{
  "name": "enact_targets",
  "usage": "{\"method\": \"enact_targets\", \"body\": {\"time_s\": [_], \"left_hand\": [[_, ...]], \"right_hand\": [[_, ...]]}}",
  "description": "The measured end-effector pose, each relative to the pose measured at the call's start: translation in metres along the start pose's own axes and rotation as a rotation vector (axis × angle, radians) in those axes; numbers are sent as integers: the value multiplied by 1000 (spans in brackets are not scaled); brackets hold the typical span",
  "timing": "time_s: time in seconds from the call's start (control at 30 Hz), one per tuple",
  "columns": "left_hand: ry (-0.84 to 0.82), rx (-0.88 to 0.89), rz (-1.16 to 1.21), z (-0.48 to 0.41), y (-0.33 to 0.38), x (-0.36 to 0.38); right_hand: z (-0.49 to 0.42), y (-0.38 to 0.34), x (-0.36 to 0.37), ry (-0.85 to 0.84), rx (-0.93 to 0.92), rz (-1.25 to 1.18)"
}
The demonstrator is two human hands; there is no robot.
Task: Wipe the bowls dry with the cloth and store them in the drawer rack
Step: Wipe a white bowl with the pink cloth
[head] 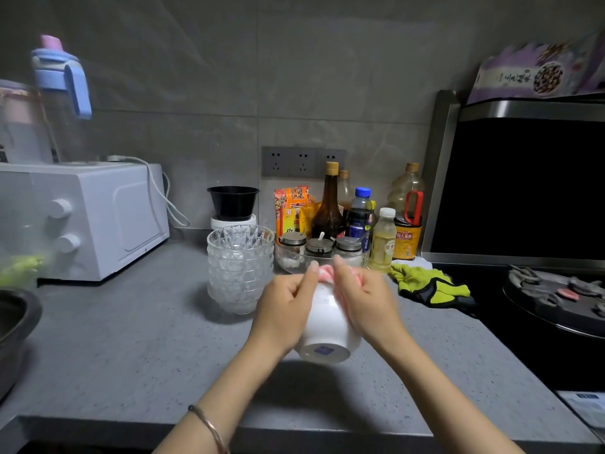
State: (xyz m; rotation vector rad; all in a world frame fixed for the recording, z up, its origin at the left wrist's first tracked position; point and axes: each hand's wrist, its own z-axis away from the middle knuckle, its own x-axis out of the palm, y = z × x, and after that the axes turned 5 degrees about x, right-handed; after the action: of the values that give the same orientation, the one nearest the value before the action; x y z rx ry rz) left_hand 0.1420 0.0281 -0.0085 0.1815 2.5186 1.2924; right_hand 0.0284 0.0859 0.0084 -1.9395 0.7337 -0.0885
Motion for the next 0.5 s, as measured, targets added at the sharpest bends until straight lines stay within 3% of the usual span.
{"method": "enact_targets", "body": {"time_s": [0.1,0.2,0.3,0.37,0.43,0.5], "left_hand": [[123,-28,61,1,2,4],[286,-228,350,2,6,4],[389,-354,506,0,9,-1],[431,-364,490,-2,10,-3],[427,-345,439,-5,11,-3],[395,-316,383,-4,14,-2]], "right_hand": [[5,1,6,28,-40,-108],[17,10,9,59,-5,-338],[36,22,20,-6,-63,-389],[45,25,28,-25,-192,-239],[44,26,30,39,-384,87],[35,27,26,97,-481,250]]}}
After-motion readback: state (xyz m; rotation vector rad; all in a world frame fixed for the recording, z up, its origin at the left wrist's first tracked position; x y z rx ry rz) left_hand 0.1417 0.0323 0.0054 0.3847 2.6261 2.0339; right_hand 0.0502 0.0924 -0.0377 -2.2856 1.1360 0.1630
